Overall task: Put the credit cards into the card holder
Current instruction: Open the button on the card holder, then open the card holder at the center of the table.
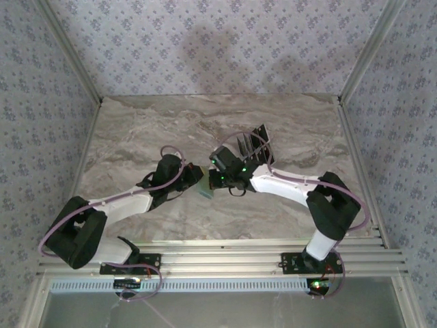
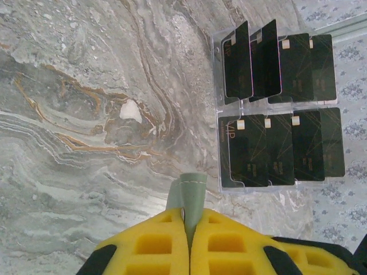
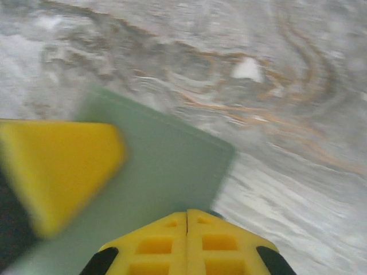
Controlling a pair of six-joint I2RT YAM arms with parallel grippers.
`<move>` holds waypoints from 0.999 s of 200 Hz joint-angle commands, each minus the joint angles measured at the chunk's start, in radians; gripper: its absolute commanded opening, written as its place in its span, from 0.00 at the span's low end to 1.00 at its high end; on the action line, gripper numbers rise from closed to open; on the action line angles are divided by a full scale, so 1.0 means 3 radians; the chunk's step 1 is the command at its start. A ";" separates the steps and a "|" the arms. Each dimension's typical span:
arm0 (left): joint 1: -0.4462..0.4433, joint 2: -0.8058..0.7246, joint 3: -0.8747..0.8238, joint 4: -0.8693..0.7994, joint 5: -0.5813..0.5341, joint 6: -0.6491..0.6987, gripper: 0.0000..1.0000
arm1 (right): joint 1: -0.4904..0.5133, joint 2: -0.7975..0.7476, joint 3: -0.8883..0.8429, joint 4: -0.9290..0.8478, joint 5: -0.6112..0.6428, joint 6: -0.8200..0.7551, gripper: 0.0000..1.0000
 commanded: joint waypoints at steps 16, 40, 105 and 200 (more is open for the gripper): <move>0.0010 -0.0078 -0.0046 0.0159 -0.0013 0.0022 0.00 | -0.0137 -0.0227 -0.0168 -0.0179 0.0086 -0.0009 0.00; 0.0010 -0.0039 -0.0063 0.0151 -0.0027 0.0033 0.00 | -0.0128 -0.0337 -0.0159 -0.0163 -0.0030 -0.0008 0.00; 0.0010 0.0010 -0.0221 -0.0092 -0.0204 0.0233 0.80 | -0.0063 -0.0496 -0.0051 -0.0161 -0.0346 -0.0005 0.00; 0.0010 -0.0286 -0.0211 -0.0435 -0.0182 0.0521 0.85 | 0.0083 -0.0600 0.0188 -0.0291 -0.0356 -0.0112 0.00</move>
